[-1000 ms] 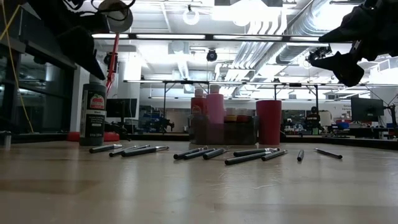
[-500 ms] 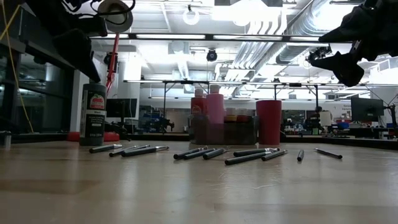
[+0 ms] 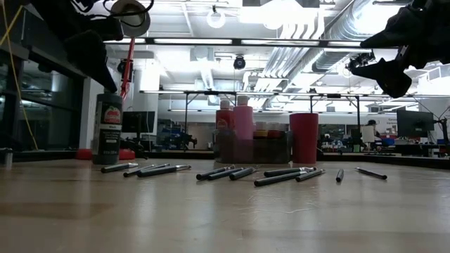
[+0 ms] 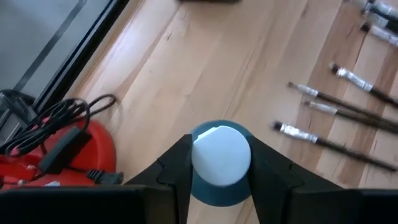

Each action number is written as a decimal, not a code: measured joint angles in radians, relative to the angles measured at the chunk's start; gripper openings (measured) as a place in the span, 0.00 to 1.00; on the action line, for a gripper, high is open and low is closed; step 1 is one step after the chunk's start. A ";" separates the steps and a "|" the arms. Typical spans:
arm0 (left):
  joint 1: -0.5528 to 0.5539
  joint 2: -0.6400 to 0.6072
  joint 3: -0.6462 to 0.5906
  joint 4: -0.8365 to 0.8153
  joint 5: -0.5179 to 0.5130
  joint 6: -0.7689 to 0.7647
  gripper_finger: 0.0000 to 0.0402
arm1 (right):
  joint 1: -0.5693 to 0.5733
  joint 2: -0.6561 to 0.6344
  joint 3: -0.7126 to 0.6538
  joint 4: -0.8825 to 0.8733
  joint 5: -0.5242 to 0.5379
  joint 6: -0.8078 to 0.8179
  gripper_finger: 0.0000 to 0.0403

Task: Pick & Place Paint Supplies
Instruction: Put the black paint bottle into the black bin

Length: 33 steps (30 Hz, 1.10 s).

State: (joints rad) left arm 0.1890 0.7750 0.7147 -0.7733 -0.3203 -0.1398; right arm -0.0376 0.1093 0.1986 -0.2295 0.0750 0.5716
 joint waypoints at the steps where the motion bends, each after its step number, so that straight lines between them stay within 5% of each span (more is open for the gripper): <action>1: 0.000 0.001 -0.001 0.033 0.004 0.000 0.29 | 0.000 0.000 0.000 0.000 0.000 0.000 0.66; 11: 0.000 0.076 0.001 0.445 0.008 0.030 0.29 | 0.000 0.000 0.000 0.000 0.000 0.000 0.66; 18: 0.001 0.238 0.088 0.575 0.011 0.072 0.29 | 0.000 0.000 0.000 0.000 0.000 0.000 0.66; 33: 0.037 0.592 0.573 0.386 -0.010 0.288 0.29 | 0.000 0.000 0.000 0.000 0.000 0.000 0.66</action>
State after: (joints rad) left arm 0.2256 1.3668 1.2877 -0.3874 -0.3301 0.1480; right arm -0.0376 0.1094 0.1986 -0.2296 0.0750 0.5713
